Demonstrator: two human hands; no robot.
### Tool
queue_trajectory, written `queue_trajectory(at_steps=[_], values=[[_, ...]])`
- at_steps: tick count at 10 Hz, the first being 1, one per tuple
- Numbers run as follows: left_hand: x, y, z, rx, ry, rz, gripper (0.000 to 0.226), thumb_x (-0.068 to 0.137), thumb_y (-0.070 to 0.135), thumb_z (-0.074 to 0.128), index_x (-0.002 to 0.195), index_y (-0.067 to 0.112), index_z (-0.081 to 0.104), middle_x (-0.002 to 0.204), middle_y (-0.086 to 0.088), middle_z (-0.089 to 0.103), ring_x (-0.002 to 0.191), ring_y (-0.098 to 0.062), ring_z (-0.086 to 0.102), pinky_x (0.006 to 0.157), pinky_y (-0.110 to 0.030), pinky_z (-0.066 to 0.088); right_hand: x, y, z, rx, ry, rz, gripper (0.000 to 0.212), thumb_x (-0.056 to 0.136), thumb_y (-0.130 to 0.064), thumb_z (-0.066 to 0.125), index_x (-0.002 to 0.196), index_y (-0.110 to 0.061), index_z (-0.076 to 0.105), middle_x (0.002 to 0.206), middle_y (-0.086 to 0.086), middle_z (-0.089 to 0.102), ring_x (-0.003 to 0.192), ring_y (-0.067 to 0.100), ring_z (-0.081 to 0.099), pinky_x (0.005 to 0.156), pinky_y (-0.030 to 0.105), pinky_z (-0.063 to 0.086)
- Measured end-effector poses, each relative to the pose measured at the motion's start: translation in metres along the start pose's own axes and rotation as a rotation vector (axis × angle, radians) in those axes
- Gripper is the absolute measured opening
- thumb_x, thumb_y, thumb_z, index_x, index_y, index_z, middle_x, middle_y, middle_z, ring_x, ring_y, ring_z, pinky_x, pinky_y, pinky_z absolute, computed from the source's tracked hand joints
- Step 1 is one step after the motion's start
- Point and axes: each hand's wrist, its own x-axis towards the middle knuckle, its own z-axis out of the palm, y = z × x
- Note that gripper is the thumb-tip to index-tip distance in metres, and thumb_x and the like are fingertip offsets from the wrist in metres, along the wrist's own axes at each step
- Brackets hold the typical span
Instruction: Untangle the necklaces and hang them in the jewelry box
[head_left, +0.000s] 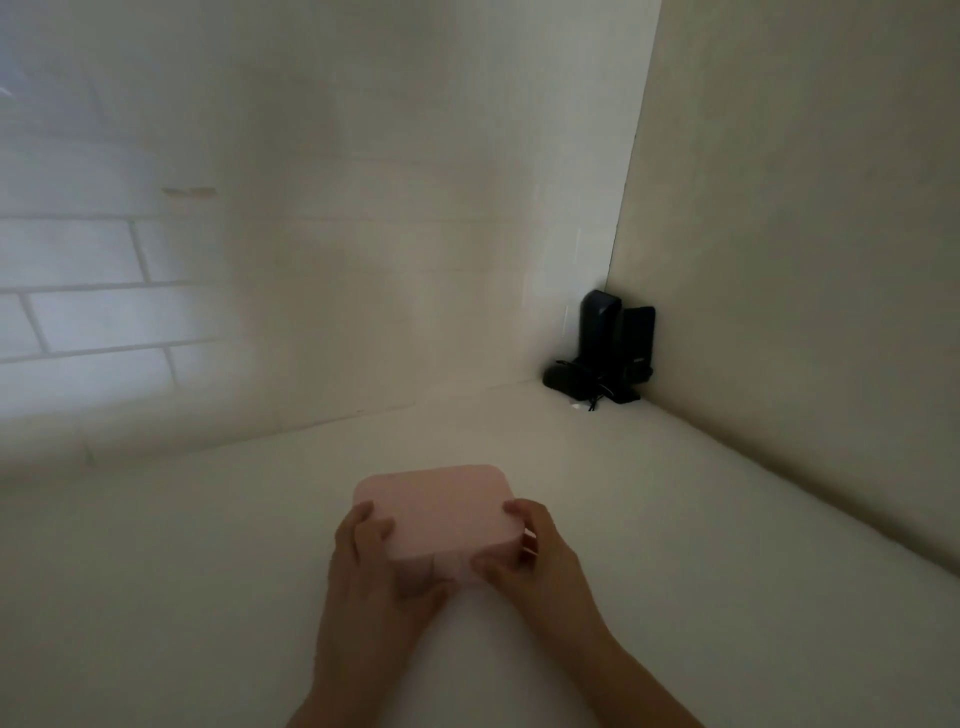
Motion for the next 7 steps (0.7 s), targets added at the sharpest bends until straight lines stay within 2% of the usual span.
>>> queue_trajectory(at_steps=[1,2,4,5,6,7], values=[[0.0,-0.002,0.0,0.001,0.014,0.008,0.077,0.046,0.065,0.06,0.103,0.018,0.039,0.127,-0.013,0.046,0.106,-0.036,0.058,0.079,-0.042,0.052,-0.005,0.003,0.002,-0.007,0.031,-0.043,0.059,0.066,-0.022,0.078,0.109,-0.047,0.047,0.106,-0.007,0.064,0.098,0.01,0.061,0.085,0.018,0.048],[0.002,-0.003,0.001,0.056,0.011,-0.011,0.081,0.043,0.051,0.08,0.106,0.013,0.047,0.127,-0.006,0.046,0.106,-0.033,0.057,0.074,-0.04,0.053,-0.004,0.005,0.002,-0.024,0.029,-0.067,0.059,0.07,-0.016,0.078,0.106,-0.049,0.046,0.103,-0.008,0.065,0.098,0.009,0.061,0.083,0.015,0.047],[0.002,0.005,0.0,0.118,0.011,-0.074,0.079,0.044,0.039,0.086,0.109,0.013,0.049,0.123,-0.003,0.047,0.102,-0.032,0.055,0.072,-0.041,0.05,-0.001,0.01,0.005,-0.028,0.043,-0.06,0.061,0.067,-0.017,0.077,0.103,-0.055,0.046,0.1,-0.004,0.067,0.095,0.015,0.064,0.087,0.03,0.051],[0.0,0.006,0.002,0.138,-0.003,-0.066,0.079,0.044,0.038,0.086,0.109,0.011,0.05,0.122,-0.006,0.048,0.099,-0.034,0.056,0.069,-0.04,0.051,0.001,0.014,0.008,-0.019,0.057,-0.075,0.059,0.064,-0.024,0.074,0.101,-0.061,0.047,0.103,-0.008,0.066,0.096,0.013,0.063,0.087,0.029,0.051],[-0.003,0.001,0.006,0.119,0.008,0.01,0.08,0.044,0.036,0.088,0.108,0.008,0.049,0.122,-0.014,0.05,0.096,-0.037,0.058,0.073,-0.041,0.052,0.0,0.014,0.008,-0.026,0.035,-0.092,0.061,0.07,-0.014,0.075,0.108,-0.051,0.045,0.11,-0.009,0.063,0.101,0.013,0.06,0.091,0.029,0.048],[-0.001,-0.001,-0.002,-0.026,-0.065,-0.031,0.083,0.049,0.048,0.079,0.113,0.005,0.049,0.131,-0.014,0.041,0.112,-0.034,0.052,0.091,-0.036,0.043,0.0,0.012,0.001,0.068,-0.004,-0.062,0.06,0.072,-0.012,0.074,0.112,-0.045,0.045,0.119,-0.005,0.059,0.105,0.011,0.058,0.091,0.024,0.048]])
